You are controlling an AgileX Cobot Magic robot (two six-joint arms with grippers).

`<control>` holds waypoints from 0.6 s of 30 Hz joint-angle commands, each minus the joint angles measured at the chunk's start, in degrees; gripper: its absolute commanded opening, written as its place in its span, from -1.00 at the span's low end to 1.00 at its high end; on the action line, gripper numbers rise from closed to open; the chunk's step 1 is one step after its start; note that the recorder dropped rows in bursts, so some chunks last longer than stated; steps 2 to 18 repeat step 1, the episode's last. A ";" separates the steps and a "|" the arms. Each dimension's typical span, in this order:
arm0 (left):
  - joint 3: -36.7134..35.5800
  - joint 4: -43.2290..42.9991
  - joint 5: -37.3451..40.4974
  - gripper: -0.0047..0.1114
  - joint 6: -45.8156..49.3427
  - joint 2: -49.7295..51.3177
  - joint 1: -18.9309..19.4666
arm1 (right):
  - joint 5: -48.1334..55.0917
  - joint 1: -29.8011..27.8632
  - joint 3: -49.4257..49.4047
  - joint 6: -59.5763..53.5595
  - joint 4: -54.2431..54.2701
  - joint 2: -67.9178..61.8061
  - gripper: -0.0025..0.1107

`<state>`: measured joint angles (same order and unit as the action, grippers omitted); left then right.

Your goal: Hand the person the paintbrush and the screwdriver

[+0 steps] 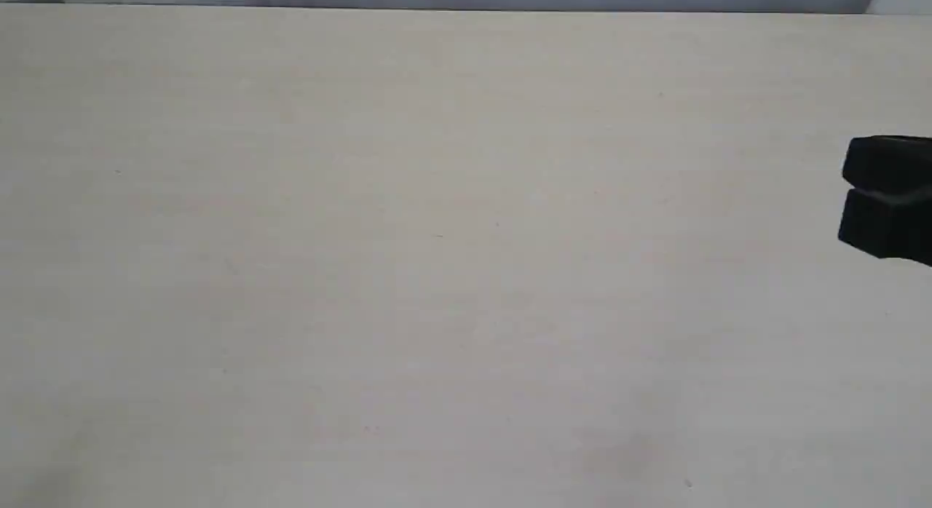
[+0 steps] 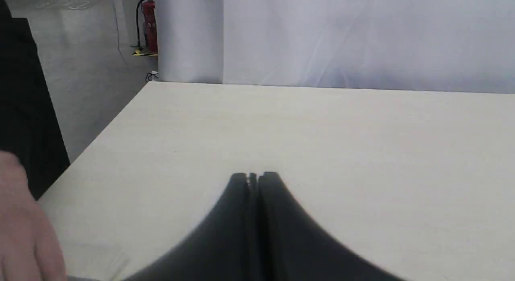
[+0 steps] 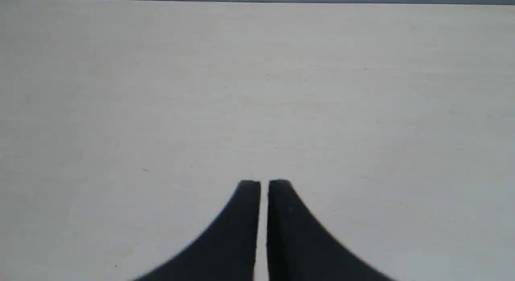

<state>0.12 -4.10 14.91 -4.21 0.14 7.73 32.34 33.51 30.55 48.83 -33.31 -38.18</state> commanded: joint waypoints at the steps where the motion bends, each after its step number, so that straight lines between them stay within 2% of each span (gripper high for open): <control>1: -0.12 0.17 -0.75 -0.92 -0.12 -0.14 -0.48 | 0.03 -0.21 -0.11 0.03 -0.13 0.33 -0.88; 18: -0.12 0.17 -0.75 -0.92 -0.12 -0.14 -0.48 | 0.03 -0.21 -0.11 0.03 -0.13 0.33 -0.88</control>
